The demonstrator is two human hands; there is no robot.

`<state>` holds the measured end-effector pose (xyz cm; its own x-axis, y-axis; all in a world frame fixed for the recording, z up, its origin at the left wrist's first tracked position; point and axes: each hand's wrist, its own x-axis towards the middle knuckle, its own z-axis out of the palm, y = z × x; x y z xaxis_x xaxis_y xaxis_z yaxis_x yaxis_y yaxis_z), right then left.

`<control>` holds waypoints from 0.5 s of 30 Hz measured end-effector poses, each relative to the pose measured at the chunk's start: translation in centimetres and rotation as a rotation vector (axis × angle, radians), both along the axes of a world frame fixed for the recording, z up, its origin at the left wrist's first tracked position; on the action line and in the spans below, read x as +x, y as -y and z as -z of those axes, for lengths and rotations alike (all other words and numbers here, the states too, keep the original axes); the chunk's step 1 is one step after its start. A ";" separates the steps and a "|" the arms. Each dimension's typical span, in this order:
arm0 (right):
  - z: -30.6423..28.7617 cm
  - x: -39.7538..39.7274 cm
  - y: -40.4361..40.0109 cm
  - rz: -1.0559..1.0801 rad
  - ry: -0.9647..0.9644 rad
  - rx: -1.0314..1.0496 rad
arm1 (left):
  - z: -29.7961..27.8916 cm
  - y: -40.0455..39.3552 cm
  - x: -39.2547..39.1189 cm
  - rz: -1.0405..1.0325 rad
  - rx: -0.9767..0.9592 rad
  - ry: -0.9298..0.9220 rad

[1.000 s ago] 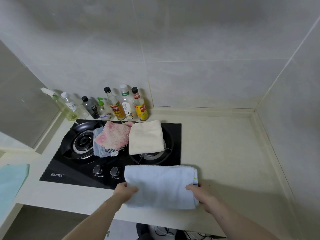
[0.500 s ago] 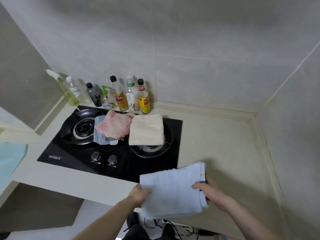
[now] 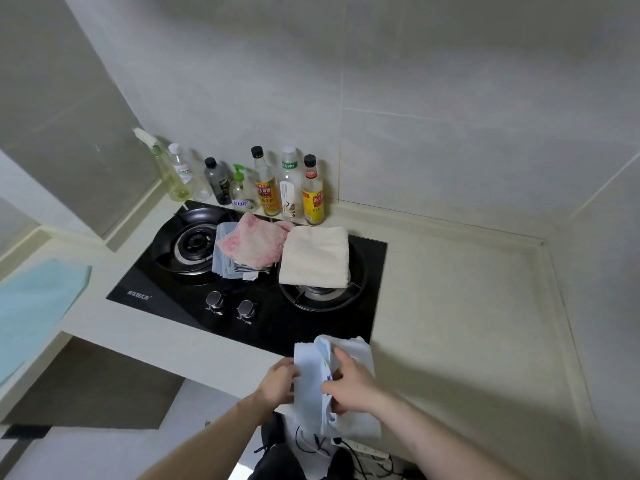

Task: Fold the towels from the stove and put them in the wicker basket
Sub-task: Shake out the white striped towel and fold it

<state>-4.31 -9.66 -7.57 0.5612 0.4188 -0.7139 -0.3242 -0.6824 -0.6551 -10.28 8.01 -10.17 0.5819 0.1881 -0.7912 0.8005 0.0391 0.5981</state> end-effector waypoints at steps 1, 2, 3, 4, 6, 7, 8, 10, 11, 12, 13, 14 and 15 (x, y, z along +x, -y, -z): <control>0.2 0.0 -0.4 -0.018 -0.002 0.006 | 0.0 -0.1 -0.1 -0.023 -0.021 0.006; 0.4 0.0 -0.8 -0.032 -0.014 0.007 | 0.0 -0.2 -0.1 -0.040 -0.033 0.009; 0.6 -0.1 -1.0 -0.041 -0.033 0.017 | -0.1 -0.2 -0.1 -0.050 -0.043 0.008; 0.7 -0.1 -1.2 -0.046 -0.053 0.023 | -0.1 -0.3 -0.1 -0.060 -0.054 0.010; 1.1 -0.2 -1.1 -0.039 -0.071 0.048 | -0.2 -0.3 0.1 -0.070 -0.066 0.012; 1.4 -0.1 -0.8 -0.007 -0.047 0.058 | -0.4 -0.4 0.3 -0.059 -0.066 0.016; 1.8 0.1 -0.4 0.053 0.018 0.058 | -0.5 -0.4 0.4 -0.046 -0.068 0.022; 2.3 0.8 0.9 0.210 0.221 0.010 | -0.5 -0.6 0.8 -0.015 -0.065 0.027; 2.5 1.2 1.8 0.284 0.327 -0.032 | -0.4 -0.6 1.1 0.010 -0.047 0.024; 2.7 1.7 2.5 0.336 0.391 -0.066 | 0.0 -0.8 1.4 0.029 -0.032 0.021; 3.2 2.2 3.1 0.358 0.407 -0.090 | 0.9 -1.2 1.5 0.044 -0.014 0.027; 3.7 2.6 3.5 0.348 0.386 -0.115 | 2.9 -1.8 1.8 0.061 0.016 0.036; 4.1 3.0 3.6 0.331 0.328 -0.122 | 5.1 -2.3 2.1 0.080 0.044 0.046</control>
